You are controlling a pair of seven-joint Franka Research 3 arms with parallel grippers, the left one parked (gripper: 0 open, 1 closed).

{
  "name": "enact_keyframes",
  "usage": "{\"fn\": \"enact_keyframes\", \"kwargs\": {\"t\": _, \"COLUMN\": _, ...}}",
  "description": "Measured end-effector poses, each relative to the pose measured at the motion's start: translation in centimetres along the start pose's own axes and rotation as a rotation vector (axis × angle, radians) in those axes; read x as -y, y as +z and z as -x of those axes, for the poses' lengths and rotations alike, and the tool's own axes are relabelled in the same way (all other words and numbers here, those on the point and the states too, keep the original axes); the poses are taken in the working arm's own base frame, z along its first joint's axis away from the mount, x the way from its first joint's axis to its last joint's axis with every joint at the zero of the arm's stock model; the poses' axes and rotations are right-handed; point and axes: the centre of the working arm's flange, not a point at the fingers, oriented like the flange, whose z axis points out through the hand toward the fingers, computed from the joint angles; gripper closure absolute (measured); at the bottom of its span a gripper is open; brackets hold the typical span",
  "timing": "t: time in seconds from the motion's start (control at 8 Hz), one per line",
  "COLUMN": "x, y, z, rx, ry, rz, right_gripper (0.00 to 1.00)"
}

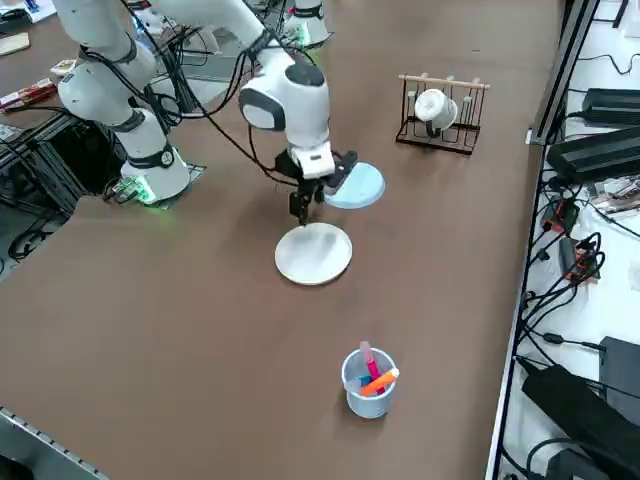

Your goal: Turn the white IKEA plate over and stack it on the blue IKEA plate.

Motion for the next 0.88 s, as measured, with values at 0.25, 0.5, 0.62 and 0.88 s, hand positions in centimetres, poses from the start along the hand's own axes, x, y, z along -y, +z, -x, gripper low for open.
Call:
{"fn": "enact_keyframes", "kwargs": {"t": 0.25, "x": -0.1, "y": 1.3, "z": -0.6, "rx": 0.016, "ry": -0.064, "rz": -0.001, "right_gripper": 0.00}}
{"fn": "enact_keyframes", "kwargs": {"t": 0.5, "x": -0.8, "y": 2.3, "z": -1.2, "rx": 0.027, "ry": -0.095, "rz": -0.003, "right_gripper": 0.07}}
{"fn": "enact_keyframes", "kwargs": {"t": 0.62, "x": -1.0, "y": 2.6, "z": -1.3, "rx": 0.033, "ry": -0.098, "rz": -0.004, "right_gripper": 0.14}}
{"fn": "enact_keyframes", "kwargs": {"t": 0.88, "x": -1.1, "y": 2.8, "z": -1.4, "rx": 0.034, "ry": -0.106, "rz": -0.004, "right_gripper": 0.52}}
